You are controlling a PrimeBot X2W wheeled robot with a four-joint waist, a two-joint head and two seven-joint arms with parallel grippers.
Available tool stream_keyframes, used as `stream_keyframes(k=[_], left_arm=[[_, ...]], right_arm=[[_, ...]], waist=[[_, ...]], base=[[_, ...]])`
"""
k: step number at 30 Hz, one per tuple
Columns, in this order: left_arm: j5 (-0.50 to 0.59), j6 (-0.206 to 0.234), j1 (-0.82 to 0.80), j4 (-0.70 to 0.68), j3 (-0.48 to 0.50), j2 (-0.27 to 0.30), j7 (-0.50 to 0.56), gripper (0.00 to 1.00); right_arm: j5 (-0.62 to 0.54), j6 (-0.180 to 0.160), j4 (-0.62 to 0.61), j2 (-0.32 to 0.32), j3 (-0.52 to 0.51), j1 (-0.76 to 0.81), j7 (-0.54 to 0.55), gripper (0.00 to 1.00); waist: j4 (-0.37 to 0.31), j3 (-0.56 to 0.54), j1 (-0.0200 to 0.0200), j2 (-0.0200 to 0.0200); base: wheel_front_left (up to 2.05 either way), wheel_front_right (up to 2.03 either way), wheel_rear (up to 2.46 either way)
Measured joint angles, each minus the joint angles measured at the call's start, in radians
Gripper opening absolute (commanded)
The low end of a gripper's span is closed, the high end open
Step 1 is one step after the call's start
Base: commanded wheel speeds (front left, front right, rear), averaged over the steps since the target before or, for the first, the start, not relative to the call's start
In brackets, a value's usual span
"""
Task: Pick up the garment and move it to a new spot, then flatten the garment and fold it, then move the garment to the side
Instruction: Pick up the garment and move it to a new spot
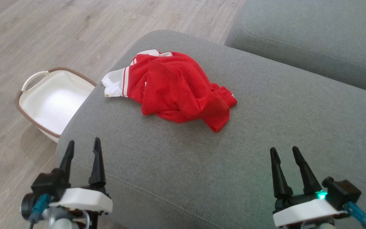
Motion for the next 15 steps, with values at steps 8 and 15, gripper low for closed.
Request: stream_keyframes(k=[8,15], left_arm=[[0.009,-0.026,-0.03,0.03,0.054,-0.003,-0.004,1.0],[0.03,-0.071,-0.249,0.156,0.088,0.016,-0.005,1.0]], right_arm=[[-0.02,0.0,-0.03,0.0,-0.041,-0.003,0.0,1.0],[-0.087,0.0,-0.088,0.0,-0.151,-0.069,0.0,1.0]], waist=[[-0.051,0.041,0.0,0.0],[-0.102,0.145,0.0,0.0]], base=[[0.0,0.0,0.0],[0.0,0.0,0.0]])
